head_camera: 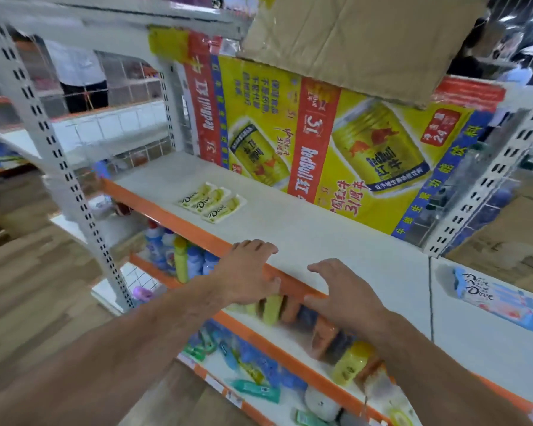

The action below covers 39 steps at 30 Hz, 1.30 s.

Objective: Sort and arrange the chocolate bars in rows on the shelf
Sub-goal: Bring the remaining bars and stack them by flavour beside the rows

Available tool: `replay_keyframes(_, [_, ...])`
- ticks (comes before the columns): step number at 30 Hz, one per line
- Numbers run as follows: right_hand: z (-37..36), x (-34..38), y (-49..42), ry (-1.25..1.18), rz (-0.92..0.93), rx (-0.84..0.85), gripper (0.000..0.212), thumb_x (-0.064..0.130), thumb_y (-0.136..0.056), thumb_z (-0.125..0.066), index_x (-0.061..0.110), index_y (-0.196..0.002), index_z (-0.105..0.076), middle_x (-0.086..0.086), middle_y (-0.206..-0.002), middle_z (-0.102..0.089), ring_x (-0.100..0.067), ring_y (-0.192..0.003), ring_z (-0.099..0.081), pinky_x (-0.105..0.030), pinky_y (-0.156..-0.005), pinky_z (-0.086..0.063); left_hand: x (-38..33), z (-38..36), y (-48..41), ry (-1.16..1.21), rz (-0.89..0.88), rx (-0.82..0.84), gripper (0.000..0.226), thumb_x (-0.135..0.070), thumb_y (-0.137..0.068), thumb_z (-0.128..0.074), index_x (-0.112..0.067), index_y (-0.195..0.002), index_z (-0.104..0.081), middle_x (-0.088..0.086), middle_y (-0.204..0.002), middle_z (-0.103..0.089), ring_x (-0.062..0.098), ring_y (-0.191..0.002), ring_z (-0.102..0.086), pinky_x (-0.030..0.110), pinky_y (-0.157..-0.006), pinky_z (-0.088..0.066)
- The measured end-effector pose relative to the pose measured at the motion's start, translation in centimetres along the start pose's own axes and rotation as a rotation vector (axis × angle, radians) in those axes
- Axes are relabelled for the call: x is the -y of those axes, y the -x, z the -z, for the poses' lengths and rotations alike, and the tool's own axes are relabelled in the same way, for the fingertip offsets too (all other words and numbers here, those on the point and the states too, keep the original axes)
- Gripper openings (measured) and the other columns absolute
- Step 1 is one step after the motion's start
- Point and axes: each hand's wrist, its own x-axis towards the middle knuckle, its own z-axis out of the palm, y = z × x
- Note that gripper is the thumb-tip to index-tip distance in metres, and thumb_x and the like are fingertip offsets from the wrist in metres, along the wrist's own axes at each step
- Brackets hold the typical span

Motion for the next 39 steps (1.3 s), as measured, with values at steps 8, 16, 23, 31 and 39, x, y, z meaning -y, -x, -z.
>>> replay_keyframes(8, [-3.3, 9.1, -11.6, 0.025, 0.070, 0.042, 0.061, 0.049, -0.084, -0.061, 0.030, -0.139, -0.044, 0.008, -0.138, -0.041, -0.011, -0.127, -0.042, -0.030, -0.102, -0.039, 13.5, 3.7, -2.1, -0.017, 0.051, 0.014, 0.061, -0.049, -0.082, -0.054, -0.026, -0.137, -0.044, -0.004, -0.137, -0.047, 0.020, -0.129, -0.040, 0.038, -0.108, -0.033])
replay_keyframes(16, [-5.1, 11.0, -19.2, 0.060, 0.114, 0.094, 0.058, 0.044, -0.085, -0.061, 0.028, -0.138, -0.045, 0.007, -0.138, -0.043, -0.014, -0.126, -0.044, -0.030, -0.100, -0.041, 20.5, 3.3, -5.3, -0.044, 0.141, -0.043, 0.041, -0.040, -0.079, -0.043, -0.021, -0.111, -0.059, -0.002, -0.115, -0.058, 0.021, -0.113, -0.047, 0.039, -0.099, -0.042])
replay_keyframes(23, [-6.1, 10.9, -24.9, 0.110, 0.216, 0.170, 0.058, 0.038, -0.090, -0.055, 0.028, -0.144, -0.038, 0.005, -0.154, -0.030, -0.021, -0.132, -0.040, -0.033, -0.104, -0.038, 21.5, 2.5, -8.7, -0.231, 0.135, -0.093, 0.049, -0.046, -0.074, -0.030, -0.027, -0.109, -0.059, -0.013, -0.107, -0.057, 0.021, -0.104, -0.049, 0.034, -0.077, -0.037])
replay_keyframes(31, [-5.1, 8.3, -28.9, 0.231, 0.320, 0.185, 0.050, 0.041, -0.081, -0.057, 0.033, -0.130, -0.048, 0.005, -0.132, -0.048, -0.025, -0.108, -0.053, -0.033, -0.080, -0.047, 21.4, 1.9, -13.2, -0.141, 0.072, -0.020, 0.030, -0.034, -0.079, -0.033, -0.024, -0.093, -0.057, -0.008, -0.089, -0.061, 0.016, -0.098, -0.050, 0.032, -0.079, -0.040])
replay_keyframes(39, [-2.0, 5.3, -27.5, 0.172, 0.231, 0.273, 0.030, 0.040, -0.072, -0.068, 0.024, -0.095, -0.056, 0.008, -0.101, -0.054, -0.019, -0.089, -0.055, -0.031, -0.066, -0.047, 19.8, 3.0, -17.3, -0.016, 0.188, 0.005, 0.036, -0.039, -0.078, -0.069, -0.025, -0.110, -0.059, -0.006, -0.114, -0.058, 0.018, -0.111, -0.050, 0.029, -0.084, -0.039])
